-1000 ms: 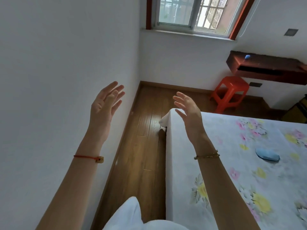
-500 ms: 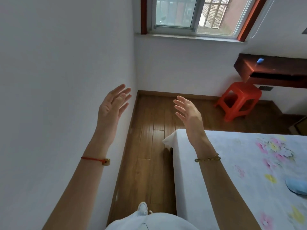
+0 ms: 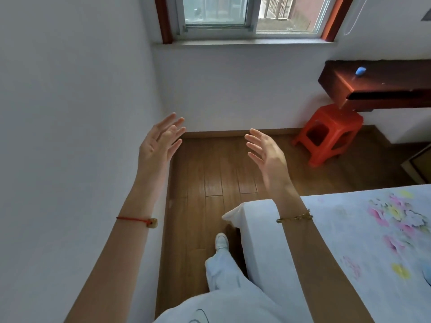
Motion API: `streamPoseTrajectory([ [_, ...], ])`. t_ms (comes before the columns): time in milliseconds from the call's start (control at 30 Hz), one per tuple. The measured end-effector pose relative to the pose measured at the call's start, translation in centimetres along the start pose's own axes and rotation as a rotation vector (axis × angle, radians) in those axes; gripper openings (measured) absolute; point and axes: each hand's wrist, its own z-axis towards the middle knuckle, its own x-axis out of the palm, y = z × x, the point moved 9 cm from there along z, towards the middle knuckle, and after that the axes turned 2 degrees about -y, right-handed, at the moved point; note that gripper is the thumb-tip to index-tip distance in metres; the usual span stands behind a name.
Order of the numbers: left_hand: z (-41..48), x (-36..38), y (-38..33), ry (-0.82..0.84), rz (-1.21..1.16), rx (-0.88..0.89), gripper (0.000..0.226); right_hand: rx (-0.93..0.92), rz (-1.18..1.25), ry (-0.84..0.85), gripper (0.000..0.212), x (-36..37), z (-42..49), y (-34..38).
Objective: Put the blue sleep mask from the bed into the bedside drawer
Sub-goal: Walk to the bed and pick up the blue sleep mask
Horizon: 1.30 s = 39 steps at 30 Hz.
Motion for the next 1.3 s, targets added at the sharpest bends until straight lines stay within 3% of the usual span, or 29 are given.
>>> streamPoseTrajectory([
  [200, 13.0, 5.1, 1.6, 0.022, 0.013, -0.020, 0.036, 0.031, 0.030, -0.047, 0.041, -1.7, 12.5, 0.6],
  [633, 35.2, 15.4, 6.6, 0.198, 0.013, -0.053, 0.045, 0.058, 0.064, -0.206, 0.039, -6.1, 32.4, 0.4],
  [1033, 54.5, 28.1, 12.1, 0.531, 0.019, -0.142, 0.050, 0.013, 0.089, -0.582, 0.036, -12.7, 45.7, -0.2],
  [1300, 58.9, 39.9, 16.5, 0.864, 0.118, -0.260, 0.035, 0.025, 0.087, -0.953, 0.038, -18.5, 45.9, -0.4],
])
